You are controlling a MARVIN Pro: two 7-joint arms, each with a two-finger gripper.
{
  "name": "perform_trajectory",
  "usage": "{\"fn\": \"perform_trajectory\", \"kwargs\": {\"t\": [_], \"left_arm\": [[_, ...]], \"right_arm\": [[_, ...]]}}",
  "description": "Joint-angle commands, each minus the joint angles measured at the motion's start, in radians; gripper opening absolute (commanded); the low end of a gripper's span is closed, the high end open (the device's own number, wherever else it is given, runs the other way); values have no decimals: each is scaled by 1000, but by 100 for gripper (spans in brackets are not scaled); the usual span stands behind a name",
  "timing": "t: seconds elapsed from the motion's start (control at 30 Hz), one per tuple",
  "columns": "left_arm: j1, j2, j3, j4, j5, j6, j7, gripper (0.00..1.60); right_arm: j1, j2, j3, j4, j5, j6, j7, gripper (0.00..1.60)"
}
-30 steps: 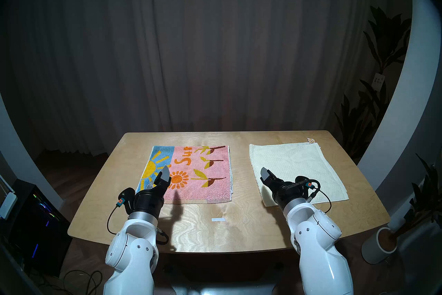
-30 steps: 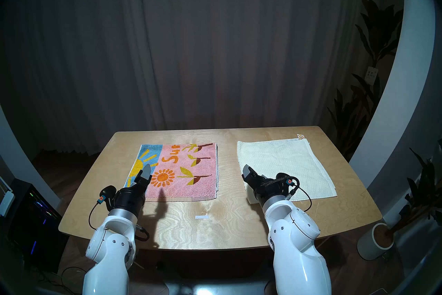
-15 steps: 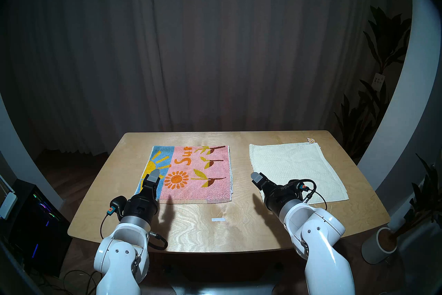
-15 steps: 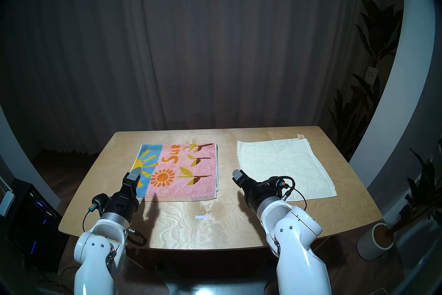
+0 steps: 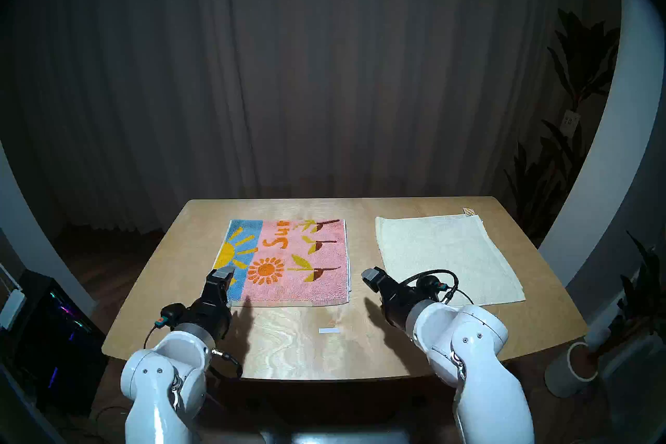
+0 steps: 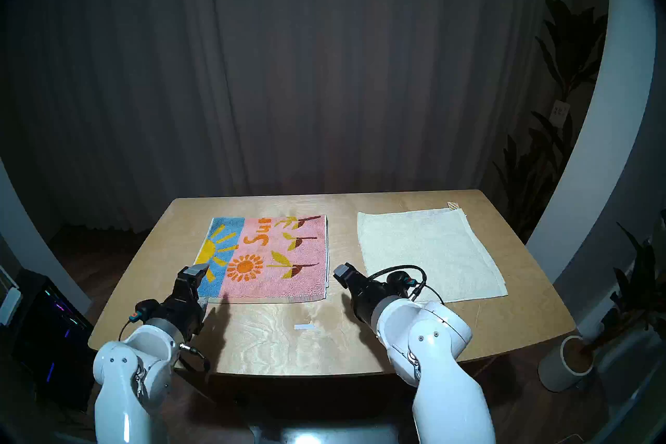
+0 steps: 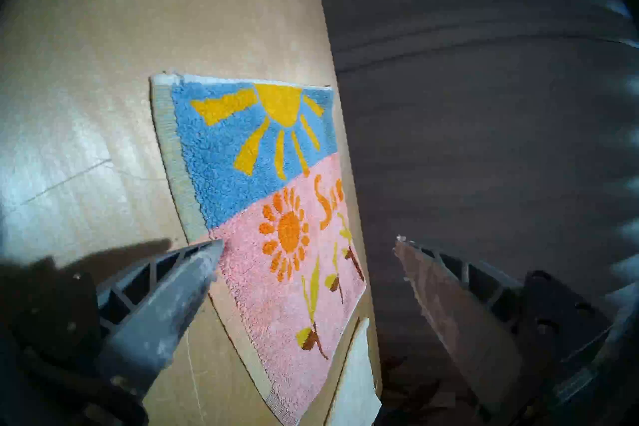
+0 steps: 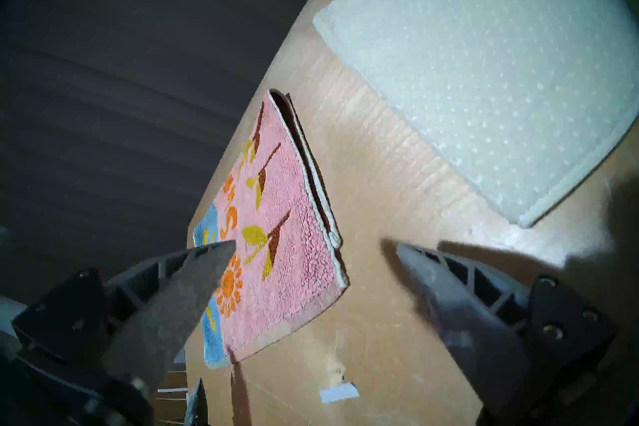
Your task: Fold each towel twice and stack them on table
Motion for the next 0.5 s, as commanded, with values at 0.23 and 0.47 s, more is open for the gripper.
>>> {"fn": "perform_trajectory", "kwargs": {"t": [0.23,0.47], "left_arm": [[-76,24,-61,18,-192,102,140,160],[-56,34,-71,18,-207,125,159,160]], "right_arm": [[41,33,-73,44,130,-138,-13,160],[25,62,-113,66,162,-202,-29,160]]}}
